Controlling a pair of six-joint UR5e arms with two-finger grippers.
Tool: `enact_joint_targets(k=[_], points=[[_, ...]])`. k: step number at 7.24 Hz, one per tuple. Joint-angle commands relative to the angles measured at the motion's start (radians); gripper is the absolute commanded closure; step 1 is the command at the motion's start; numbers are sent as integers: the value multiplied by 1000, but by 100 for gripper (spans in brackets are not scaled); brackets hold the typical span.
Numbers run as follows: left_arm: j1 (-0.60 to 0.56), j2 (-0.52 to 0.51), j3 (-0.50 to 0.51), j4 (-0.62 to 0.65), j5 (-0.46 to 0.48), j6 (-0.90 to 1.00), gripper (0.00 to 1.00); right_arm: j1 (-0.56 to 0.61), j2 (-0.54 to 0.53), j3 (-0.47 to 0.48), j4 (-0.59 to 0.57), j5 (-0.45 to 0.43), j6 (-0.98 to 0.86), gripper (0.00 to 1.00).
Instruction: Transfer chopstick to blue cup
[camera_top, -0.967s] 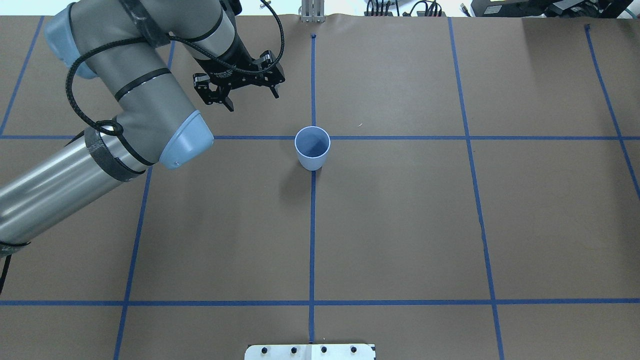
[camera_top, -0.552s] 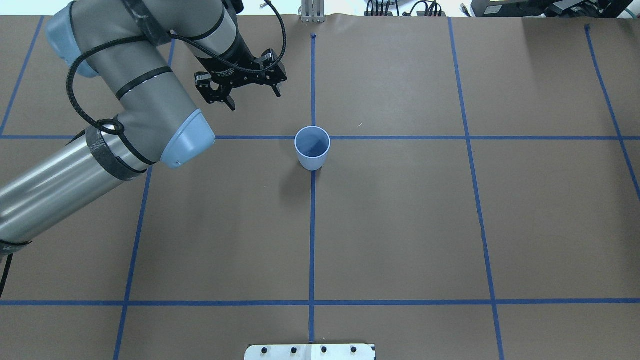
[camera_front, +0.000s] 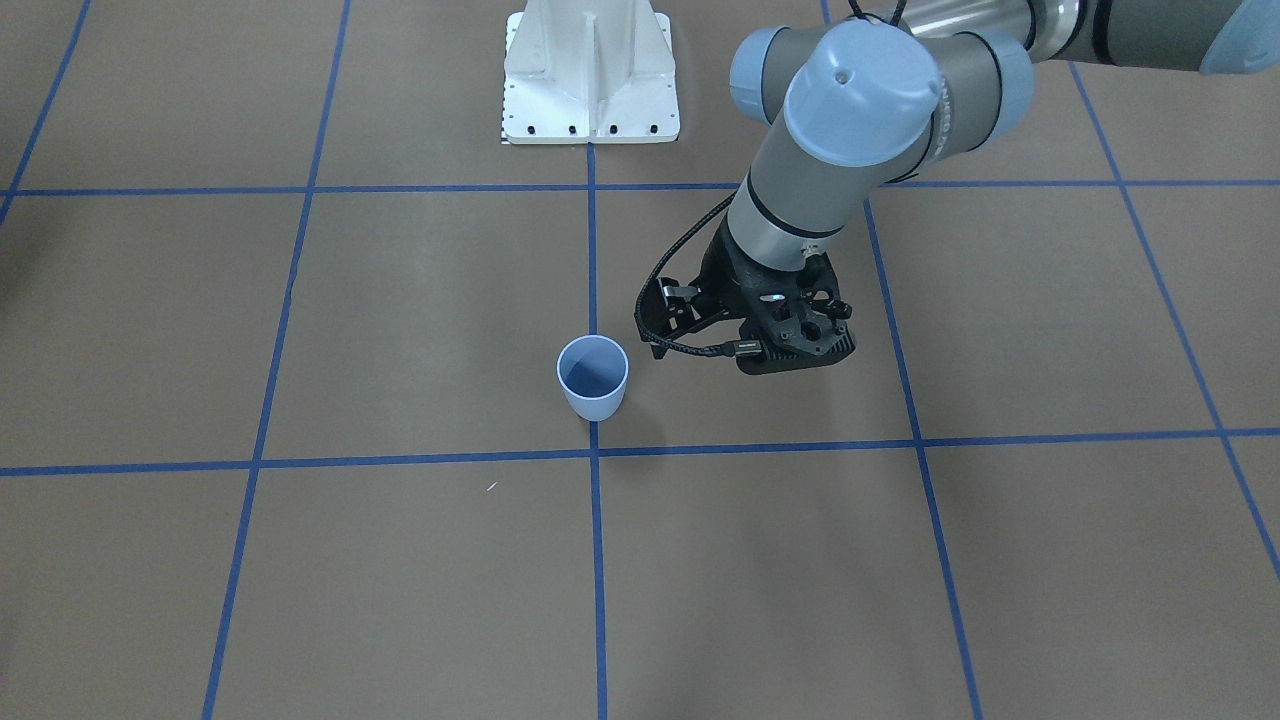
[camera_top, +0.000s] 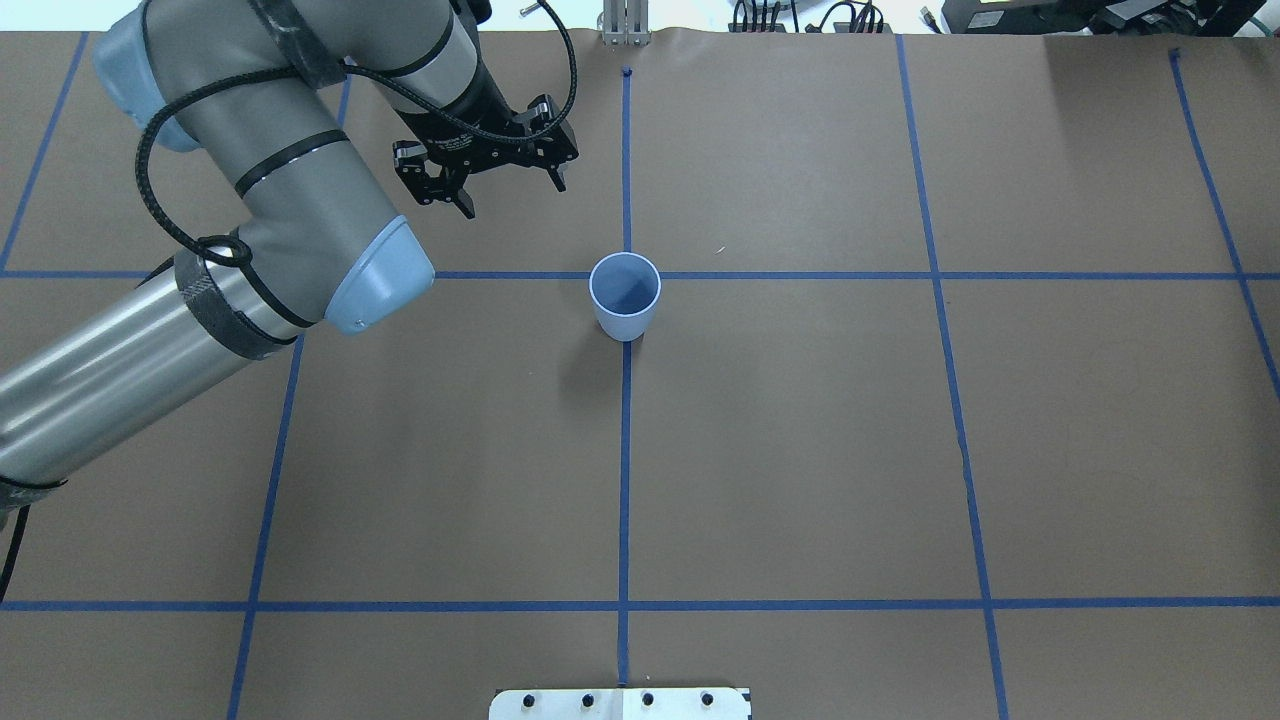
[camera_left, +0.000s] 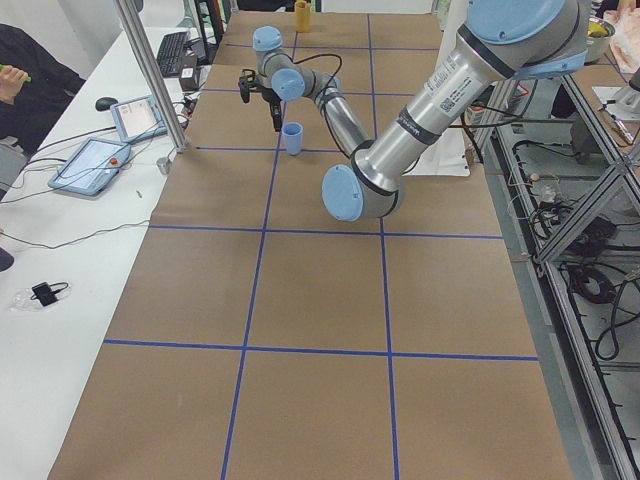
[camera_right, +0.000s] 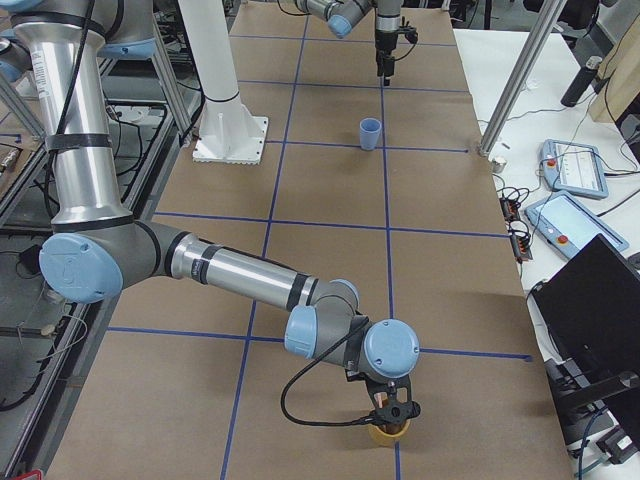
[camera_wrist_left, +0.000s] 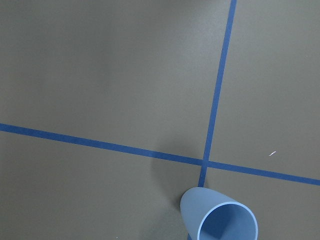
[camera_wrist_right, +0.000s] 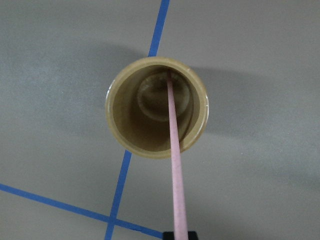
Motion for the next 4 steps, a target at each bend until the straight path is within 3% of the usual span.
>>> enact_joint_targets(k=[1, 4], points=[[0, -1, 3, -1, 0, 0, 2, 31, 1, 2, -3, 0, 0, 100], [0, -4, 1, -1, 0, 0, 2, 69, 8, 7, -4, -17, 0, 100]])
